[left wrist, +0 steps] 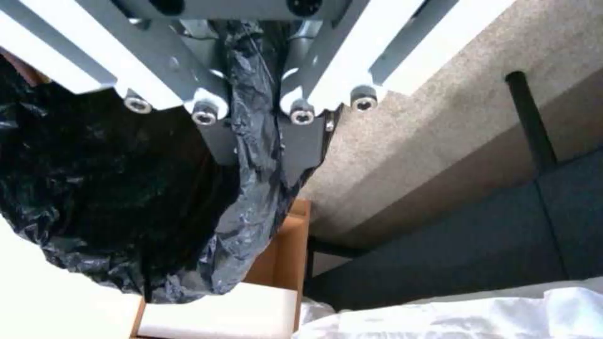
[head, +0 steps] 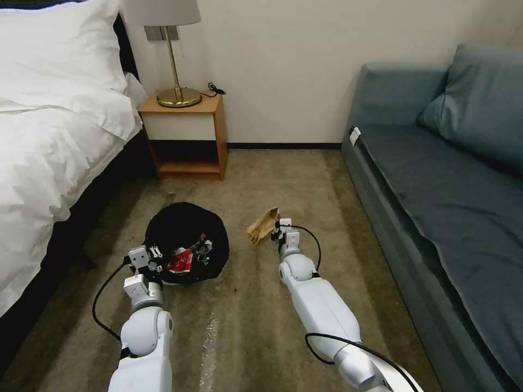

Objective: Pick up the trash bin, then pick up the garbage on the floor and place it into the trash bin.

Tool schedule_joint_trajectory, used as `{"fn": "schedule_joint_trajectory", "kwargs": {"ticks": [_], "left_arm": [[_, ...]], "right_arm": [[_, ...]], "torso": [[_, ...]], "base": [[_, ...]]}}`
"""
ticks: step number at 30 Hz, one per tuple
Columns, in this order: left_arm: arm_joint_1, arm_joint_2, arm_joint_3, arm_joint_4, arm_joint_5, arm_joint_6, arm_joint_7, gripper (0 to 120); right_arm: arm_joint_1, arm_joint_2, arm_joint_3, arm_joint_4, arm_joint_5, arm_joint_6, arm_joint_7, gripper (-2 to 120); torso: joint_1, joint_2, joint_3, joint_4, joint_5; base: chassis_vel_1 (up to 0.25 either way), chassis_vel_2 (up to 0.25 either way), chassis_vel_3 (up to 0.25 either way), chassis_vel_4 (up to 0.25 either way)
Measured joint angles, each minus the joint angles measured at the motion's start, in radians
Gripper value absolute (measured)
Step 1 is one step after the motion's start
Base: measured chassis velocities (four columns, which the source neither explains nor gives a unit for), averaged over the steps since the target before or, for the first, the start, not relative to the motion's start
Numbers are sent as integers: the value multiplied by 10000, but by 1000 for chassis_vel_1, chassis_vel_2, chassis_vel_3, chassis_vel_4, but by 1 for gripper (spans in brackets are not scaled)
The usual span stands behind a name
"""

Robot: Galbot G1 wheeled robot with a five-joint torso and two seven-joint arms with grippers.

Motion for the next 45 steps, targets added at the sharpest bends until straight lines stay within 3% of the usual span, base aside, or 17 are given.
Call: {"fn": "schedule_joint_trajectory", "kwargs": {"ticks": [15,25,34,45], "left_arm": [[-36,0,11,162,-49,2,-3,4],[-126,0,47,258,-30,2,-4,4],[-134,0,54,253,9,1,-4,4],[-178,0,113,262,98,-14,1,4]], "right_arm": [[21,-90,-184,2263,400,-31,210,0],[-478,-289,-1678,4319,531,-307,511,0],[-768,-44,-2961,4202,-56,-135,531,0],[-1177,-7,-3391,3806,-536,148,507,0]], "torso": [[0,0,0,-1,-1],[0,0,0,0,-1],[0,0,0,1,-2],[0,0,0,0,-1]], "base": [[0,0,0,0],[0,0,0,0],[0,0,0,0],[0,0,0,0]]}}
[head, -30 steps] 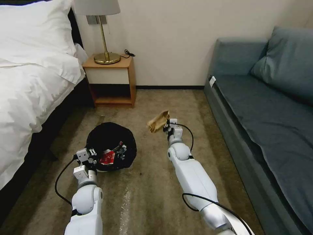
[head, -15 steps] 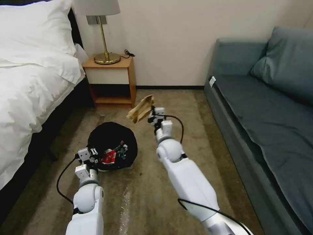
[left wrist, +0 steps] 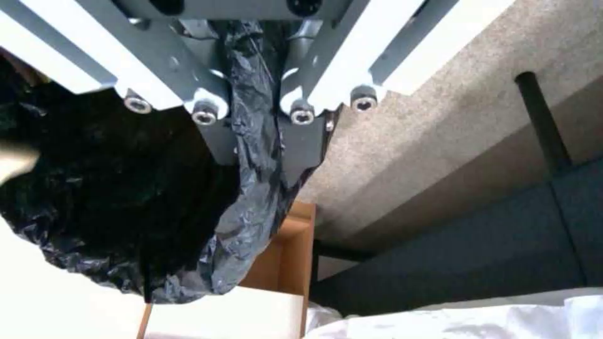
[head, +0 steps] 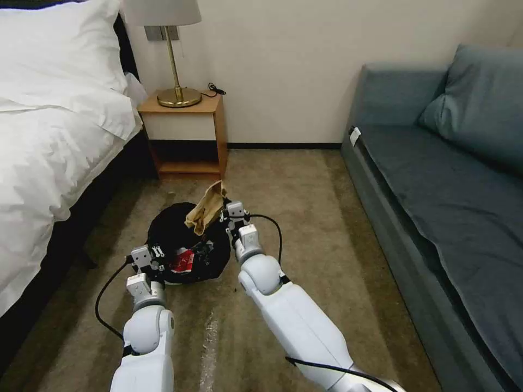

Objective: Pick up the trash bin, then pick up the garbage on the floor and place it into the trash bin.

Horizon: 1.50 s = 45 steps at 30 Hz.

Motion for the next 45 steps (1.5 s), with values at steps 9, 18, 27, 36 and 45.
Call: {"fn": "schedule_joint_trajectory", "kwargs": {"ticks": [9,18,27,36,45], "left_arm": [[8,0,20,1,16,-20,5,4],[63,0,46,1,36,-41,5,4],[57,0,59,46,45,-58,4,4],[53,0,56,-16,50,-45,3,4],[51,0,17,6,51,-32,3,4]], "right_arm": [[-330,5,-202,-268,-286,188,-26,0],[-319,7,-220,-381,-447,125,-4,13],[-423,11,-298,-249,-414,-53,14,45],[-416,11,-336,-191,-371,-103,14,76],[-277,8,-335,10,-324,-140,16,90]], "torso": [[0,0,0,0,1],[0,0,0,0,1],[0,0,0,0,1],[0,0,0,0,1],[0,0,0,0,1]], "base": [[0,0,0,0],[0,0,0,0],[0,0,0,0],[0,0,0,0],[0,0,0,0]]}}
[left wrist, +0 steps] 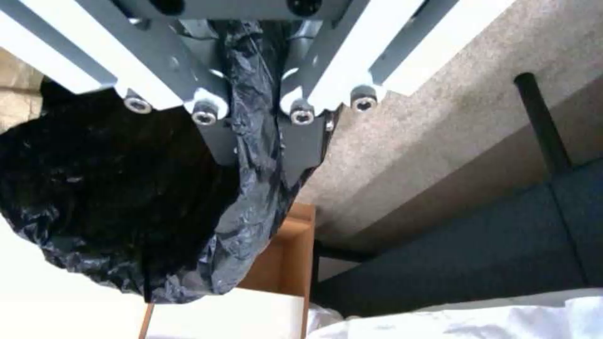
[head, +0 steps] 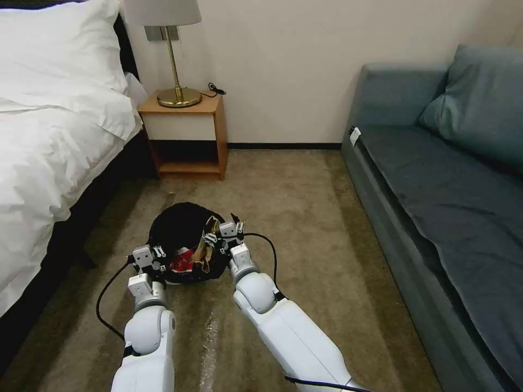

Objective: Pick up the trash bin, then pick up the garbage on the floor and place it into the trash bin.

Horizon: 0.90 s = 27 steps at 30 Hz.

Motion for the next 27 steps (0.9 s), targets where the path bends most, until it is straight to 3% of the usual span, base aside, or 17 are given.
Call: {"fn": "schedule_joint_trajectory", "kwargs": {"ticks": [12,27], "left_arm": [[-10,0,-27,6,-29,0,0,4],[-150,0,49,106,-87,8,23,4]], "right_arm": [[232,0,413,169,33,-2,2,90],[261,-102,2278,609,468,89,-26,90]], "torso": [[-1,0,0,0,0],[0,0,0,3,2]], "base": [[0,0,0,0],[0,0,0,0]]}}
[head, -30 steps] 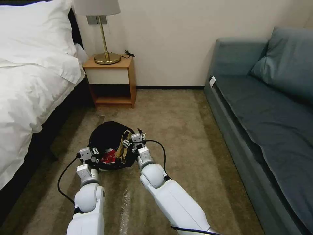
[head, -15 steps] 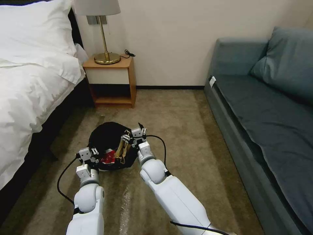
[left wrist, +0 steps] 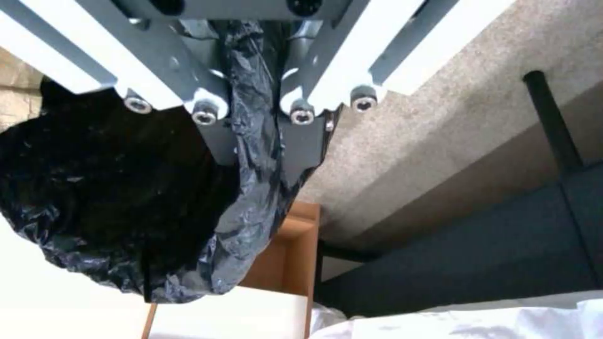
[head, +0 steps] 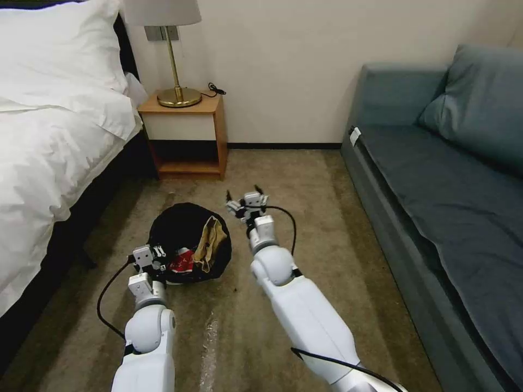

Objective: Pick up the trash bin, then pick up the garbage on the floor and place it into the trash bin.

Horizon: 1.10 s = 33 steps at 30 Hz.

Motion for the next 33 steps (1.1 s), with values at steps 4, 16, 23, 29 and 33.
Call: {"fn": "schedule_joint_trajectory", "kwargs": {"ticks": [4,16,23,29,33], "left_arm": [[-77,0,11,20,-91,36,4,4],[-181,0,117,62,-236,168,11,4],[-112,0,187,-11,-303,228,11,4],[-22,162,179,-177,-344,473,96,4],[-26,287,168,-319,-373,761,215,4]], "right_arm": [[-399,-509,905,149,157,40,-69,90],[-1558,-1787,2077,499,439,202,-450,93],[-1988,-2002,2737,523,425,584,-562,93],[-2150,-2022,3145,401,404,823,-659,93],[-2193,-2001,3289,383,398,889,-693,93]], "torso": [[0,0,0,-5,1],[0,0,0,-5,1],[0,0,-1,-4,0],[0,0,0,-3,-2],[0,0,-1,-3,-2]], "base": [[0,0,0,0],[0,0,0,0],[0,0,0,0],[0,0,0,0],[0,0,0,0]]}}
